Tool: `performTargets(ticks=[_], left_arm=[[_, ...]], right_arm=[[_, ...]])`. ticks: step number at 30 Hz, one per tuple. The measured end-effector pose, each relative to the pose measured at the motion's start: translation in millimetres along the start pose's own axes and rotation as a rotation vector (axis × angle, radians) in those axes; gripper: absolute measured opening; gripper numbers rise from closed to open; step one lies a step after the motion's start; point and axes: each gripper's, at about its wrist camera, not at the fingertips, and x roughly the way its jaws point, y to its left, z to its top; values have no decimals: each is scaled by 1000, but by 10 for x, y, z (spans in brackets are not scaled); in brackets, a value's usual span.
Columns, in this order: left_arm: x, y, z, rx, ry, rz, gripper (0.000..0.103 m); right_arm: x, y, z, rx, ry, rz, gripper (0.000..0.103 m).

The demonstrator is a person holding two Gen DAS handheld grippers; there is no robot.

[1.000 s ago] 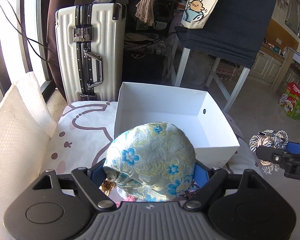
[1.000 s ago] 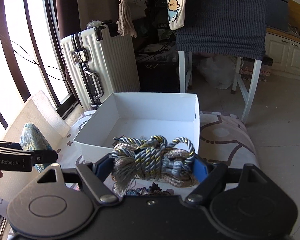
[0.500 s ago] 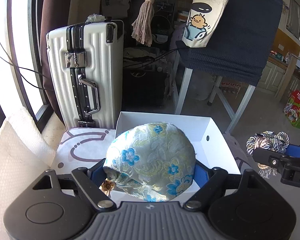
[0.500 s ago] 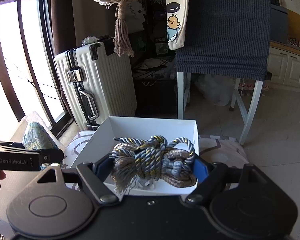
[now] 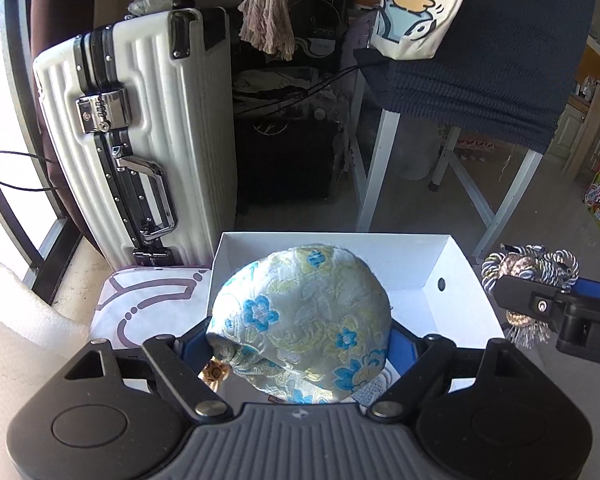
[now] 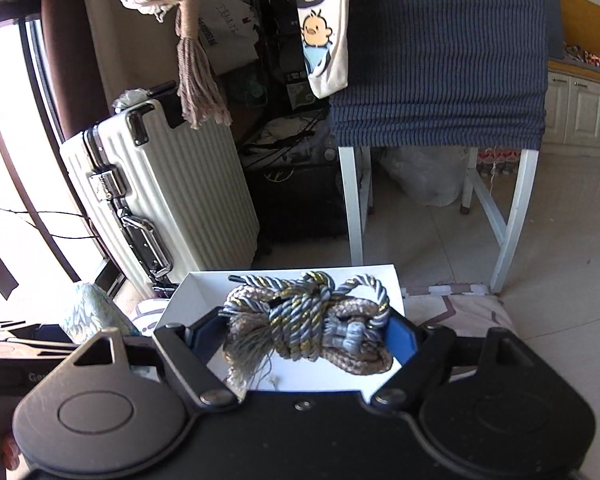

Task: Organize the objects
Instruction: 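Carry the floral pouch over the box with the left gripper while the right holds the rope, then open both grippers to drop the floral pouch and rope knot into the box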

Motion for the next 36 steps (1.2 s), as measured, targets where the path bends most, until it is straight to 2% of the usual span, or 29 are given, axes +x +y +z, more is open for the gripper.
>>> performTargets(ticks=[2, 3, 10, 15, 21, 24, 26, 29, 36], left_arm=[[166, 8, 57, 1, 17, 7, 85], [251, 9, 82, 7, 23, 13, 85], [821, -72, 214, 17, 49, -17, 85], [1181, -134, 217, 45, 92, -18, 85], [1489, -78, 159, 66, 142, 21, 85], [1613, -32, 132, 60, 157, 34, 87], [1657, 11, 122, 28, 161, 44, 92], [1679, 48, 114, -2, 162, 41, 93], [1637, 22, 81, 26, 184, 26, 97]], right_arm=[[174, -21, -1, 8, 31, -1, 83], [260, -29, 0, 49, 98, -132, 83], [735, -233, -224, 104, 170, -131, 83], [1011, -325, -357, 74, 222, -130, 83], [1223, -424, -317, -3, 267, -162, 83], [1276, -464, -286, -17, 290, -159, 83], [1307, -456, -279, -46, 303, -143, 83], [1329, -425, -267, -75, 316, -139, 83], [1397, -426, -240, -24, 330, -139, 83]])
